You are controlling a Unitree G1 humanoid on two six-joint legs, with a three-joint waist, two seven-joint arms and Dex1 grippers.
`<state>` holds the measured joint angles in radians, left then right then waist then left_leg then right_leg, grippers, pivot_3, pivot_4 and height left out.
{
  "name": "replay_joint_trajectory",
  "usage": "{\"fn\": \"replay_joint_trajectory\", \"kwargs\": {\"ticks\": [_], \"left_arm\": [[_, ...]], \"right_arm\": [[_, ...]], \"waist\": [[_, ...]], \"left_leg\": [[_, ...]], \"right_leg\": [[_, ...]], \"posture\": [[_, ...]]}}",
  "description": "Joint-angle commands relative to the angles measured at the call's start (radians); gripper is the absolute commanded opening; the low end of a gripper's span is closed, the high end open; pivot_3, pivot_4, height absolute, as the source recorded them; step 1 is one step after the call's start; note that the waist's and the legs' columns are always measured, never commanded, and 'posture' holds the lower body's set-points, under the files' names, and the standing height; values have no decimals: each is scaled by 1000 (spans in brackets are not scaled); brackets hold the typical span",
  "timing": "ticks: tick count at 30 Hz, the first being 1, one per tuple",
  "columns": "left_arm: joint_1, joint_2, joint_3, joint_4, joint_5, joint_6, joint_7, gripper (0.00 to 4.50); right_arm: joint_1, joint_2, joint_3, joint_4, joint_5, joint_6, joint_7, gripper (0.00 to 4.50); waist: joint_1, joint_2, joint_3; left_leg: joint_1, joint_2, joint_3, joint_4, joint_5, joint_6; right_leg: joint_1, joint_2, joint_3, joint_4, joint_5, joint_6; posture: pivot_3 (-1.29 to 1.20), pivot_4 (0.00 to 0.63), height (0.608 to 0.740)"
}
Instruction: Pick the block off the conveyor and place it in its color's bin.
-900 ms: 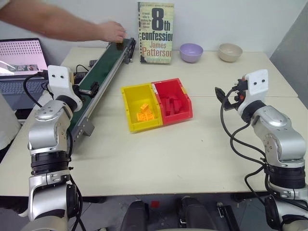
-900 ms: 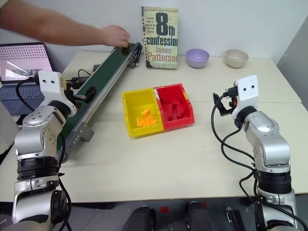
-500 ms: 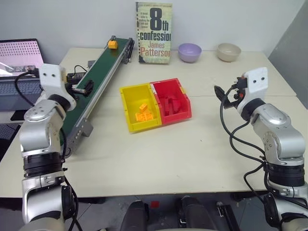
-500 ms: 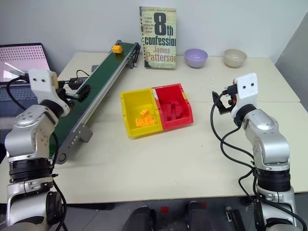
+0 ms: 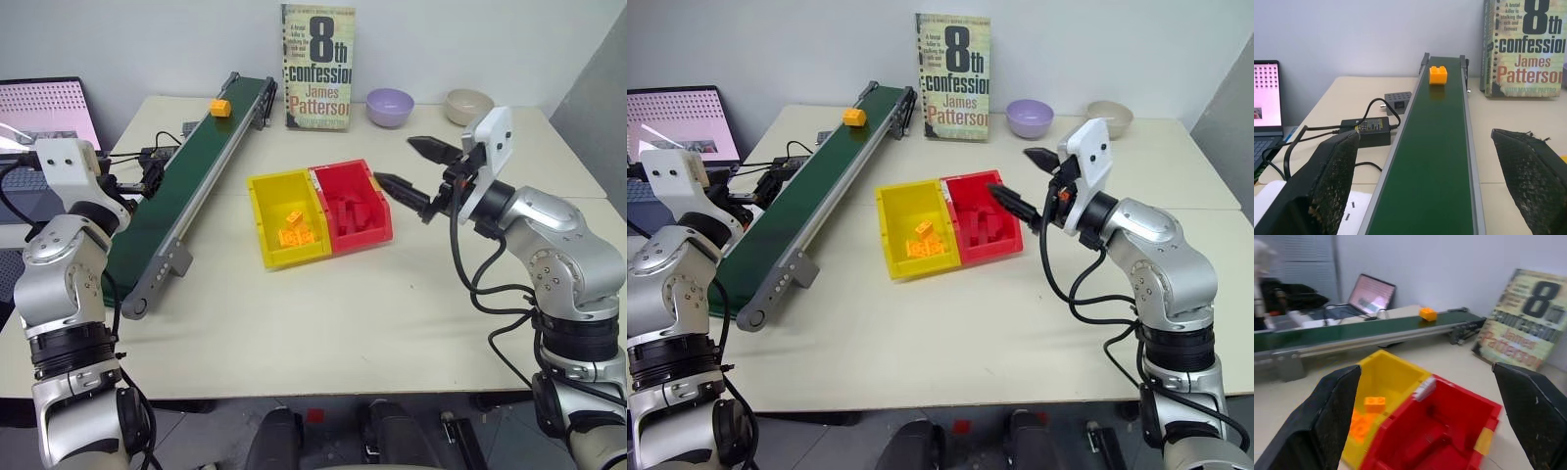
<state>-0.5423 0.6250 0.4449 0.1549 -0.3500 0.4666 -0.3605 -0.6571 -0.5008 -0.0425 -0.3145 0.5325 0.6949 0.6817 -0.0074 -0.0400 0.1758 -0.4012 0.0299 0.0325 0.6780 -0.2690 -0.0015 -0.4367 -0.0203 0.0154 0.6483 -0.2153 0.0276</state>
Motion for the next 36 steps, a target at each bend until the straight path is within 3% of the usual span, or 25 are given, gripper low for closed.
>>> {"fn": "replay_joint_trajectory", "kwargs": {"ticks": [1, 13, 36], "left_arm": [[-19, 14, 0, -16, -4, -24, -5, 4492], [12, 22, -38, 0, 15, 8, -28, 4492], [-40, 3, -68, 133, 36, 5, -5, 4492]], "right_arm": [[-25, -27, 14, -40, 33, 0, 60, 4500], [-19, -54, 44, -88, 113, 49, 145, 4500], [8, -89, 42, -166, 163, 95, 127, 4500]], "waist": [[0, 0, 0], [2, 0, 0], [3, 0, 0]], "left_leg": [[0, 0, 0, 0, 0, 0], [0, 1, 0, 0, 0, 0], [0, 0, 0, 0, 0, 0]], "right_leg": [[0, 0, 0, 0, 0, 0], [0, 0, 0, 1, 0, 0], [0, 0, 0, 0, 0, 0]], "posture": [[0, 150, 740], [0, 150, 740], [0, 150, 740]]}}
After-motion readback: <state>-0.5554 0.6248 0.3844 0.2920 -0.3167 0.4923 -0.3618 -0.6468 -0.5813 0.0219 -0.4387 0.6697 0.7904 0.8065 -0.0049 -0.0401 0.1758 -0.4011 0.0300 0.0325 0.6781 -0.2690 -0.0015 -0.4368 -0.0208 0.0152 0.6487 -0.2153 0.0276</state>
